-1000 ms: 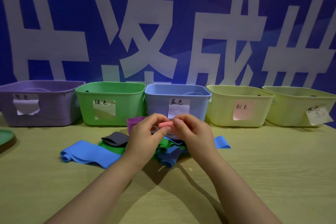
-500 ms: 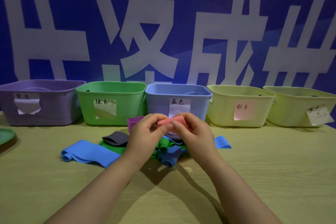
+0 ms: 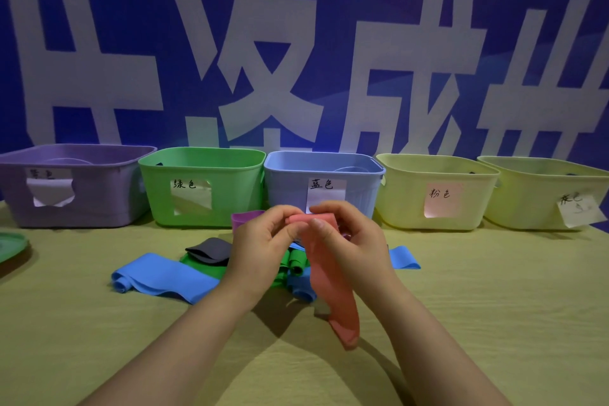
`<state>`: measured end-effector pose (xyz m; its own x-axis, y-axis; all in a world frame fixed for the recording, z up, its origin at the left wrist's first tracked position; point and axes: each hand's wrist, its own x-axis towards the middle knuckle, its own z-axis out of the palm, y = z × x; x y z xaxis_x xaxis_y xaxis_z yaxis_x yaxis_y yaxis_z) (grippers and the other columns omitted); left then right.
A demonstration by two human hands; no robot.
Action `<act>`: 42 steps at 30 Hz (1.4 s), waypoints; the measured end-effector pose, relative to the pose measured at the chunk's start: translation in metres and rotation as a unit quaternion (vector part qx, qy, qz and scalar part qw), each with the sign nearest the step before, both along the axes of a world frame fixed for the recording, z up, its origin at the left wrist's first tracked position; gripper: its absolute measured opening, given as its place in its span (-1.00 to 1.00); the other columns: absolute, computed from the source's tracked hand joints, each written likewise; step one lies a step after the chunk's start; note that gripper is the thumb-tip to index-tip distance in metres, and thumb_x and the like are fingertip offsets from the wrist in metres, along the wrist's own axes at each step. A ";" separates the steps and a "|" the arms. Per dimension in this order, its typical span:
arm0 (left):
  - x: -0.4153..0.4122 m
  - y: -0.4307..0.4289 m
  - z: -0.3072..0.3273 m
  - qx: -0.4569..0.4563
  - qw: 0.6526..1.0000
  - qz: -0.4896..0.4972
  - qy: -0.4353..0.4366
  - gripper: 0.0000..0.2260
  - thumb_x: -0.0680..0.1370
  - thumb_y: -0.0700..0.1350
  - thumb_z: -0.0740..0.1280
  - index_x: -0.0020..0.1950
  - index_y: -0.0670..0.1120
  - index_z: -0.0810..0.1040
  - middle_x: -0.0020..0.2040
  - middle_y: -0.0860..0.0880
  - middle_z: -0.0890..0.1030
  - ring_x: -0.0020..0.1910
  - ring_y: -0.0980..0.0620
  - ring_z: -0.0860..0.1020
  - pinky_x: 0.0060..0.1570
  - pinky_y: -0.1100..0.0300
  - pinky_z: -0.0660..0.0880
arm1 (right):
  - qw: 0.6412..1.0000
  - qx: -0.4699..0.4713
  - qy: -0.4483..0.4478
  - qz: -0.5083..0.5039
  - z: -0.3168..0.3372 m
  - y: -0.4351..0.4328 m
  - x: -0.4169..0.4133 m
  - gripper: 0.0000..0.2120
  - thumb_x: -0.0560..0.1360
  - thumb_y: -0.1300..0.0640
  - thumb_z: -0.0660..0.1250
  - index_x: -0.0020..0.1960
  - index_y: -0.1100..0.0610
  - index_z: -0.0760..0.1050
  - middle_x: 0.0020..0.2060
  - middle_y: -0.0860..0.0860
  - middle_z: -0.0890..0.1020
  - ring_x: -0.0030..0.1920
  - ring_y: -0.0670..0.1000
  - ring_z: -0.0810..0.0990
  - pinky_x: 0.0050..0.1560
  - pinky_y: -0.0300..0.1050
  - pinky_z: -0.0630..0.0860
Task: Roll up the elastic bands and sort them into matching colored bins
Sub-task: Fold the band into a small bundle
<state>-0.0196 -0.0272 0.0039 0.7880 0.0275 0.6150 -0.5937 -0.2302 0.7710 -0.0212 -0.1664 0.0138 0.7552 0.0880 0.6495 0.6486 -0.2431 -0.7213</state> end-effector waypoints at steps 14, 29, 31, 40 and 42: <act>0.001 -0.001 -0.001 -0.066 0.998 -0.015 0.018 -0.83 0.57 -0.10 0.22 -0.04 0.04 0.62 -0.11 0.00 0.66 -0.07 -0.01 0.62 0.03 0.00 0.54 | 0.999 0.024 0.020 -0.010 -0.002 0.000 0.003 -0.79 0.46 0.15 0.38 -0.16 -0.18 0.49 -0.22 -0.22 0.61 -0.19 -0.29 0.54 -0.20 -0.44 0.42; 0.001 -0.004 0.003 -0.086 0.995 -0.044 0.028 -0.67 0.45 -0.37 0.33 -0.11 0.09 0.61 -0.16 0.16 0.67 -0.08 0.18 0.61 0.00 0.33 0.50 | 0.991 0.099 0.084 0.015 -0.002 -0.001 0.010 -0.82 0.52 0.09 0.28 -0.26 -0.01 0.53 -0.41 -0.20 0.58 -0.32 -0.25 0.49 -0.28 -0.35 0.40; 0.001 -0.006 0.002 -0.083 0.995 -0.054 0.033 -0.66 0.45 -0.38 0.33 -0.10 0.09 0.61 -0.16 0.15 0.68 -0.06 0.15 0.62 0.00 0.31 0.52 | 0.992 0.096 0.081 0.024 -0.002 -0.001 0.009 -0.82 0.51 0.14 0.30 -0.26 0.00 0.52 -0.43 -0.22 0.58 -0.35 -0.28 0.48 -0.30 -0.39 0.39; -0.002 -0.006 0.007 -0.141 0.982 -0.108 0.072 -0.87 0.49 -0.25 0.30 -0.04 -0.08 0.59 -0.21 0.02 0.67 -0.20 0.11 0.62 -0.17 0.31 0.54 | 0.993 0.102 0.055 0.029 -0.003 -0.002 0.009 -0.81 0.47 0.28 0.34 -0.15 -0.02 0.50 -0.26 -0.12 0.58 -0.22 -0.18 0.52 -0.16 -0.30 0.46; -0.002 -0.006 0.008 -0.140 0.983 -0.100 0.068 -0.89 0.49 -0.28 0.30 -0.09 -0.11 0.59 -0.27 0.03 0.66 -0.26 0.12 0.61 -0.22 0.31 0.54 | 0.994 0.087 0.056 0.028 -0.004 -0.002 0.010 -0.79 0.46 0.28 0.35 -0.12 -0.04 0.49 -0.21 -0.10 0.58 -0.15 -0.12 0.53 -0.10 -0.24 0.46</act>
<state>-0.0213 -0.0330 0.0119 0.8695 0.0164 0.4937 -0.4922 0.1124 0.8632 -0.0113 -0.1684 0.0102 0.8208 0.0268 0.5705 0.5708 -0.0743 -0.8177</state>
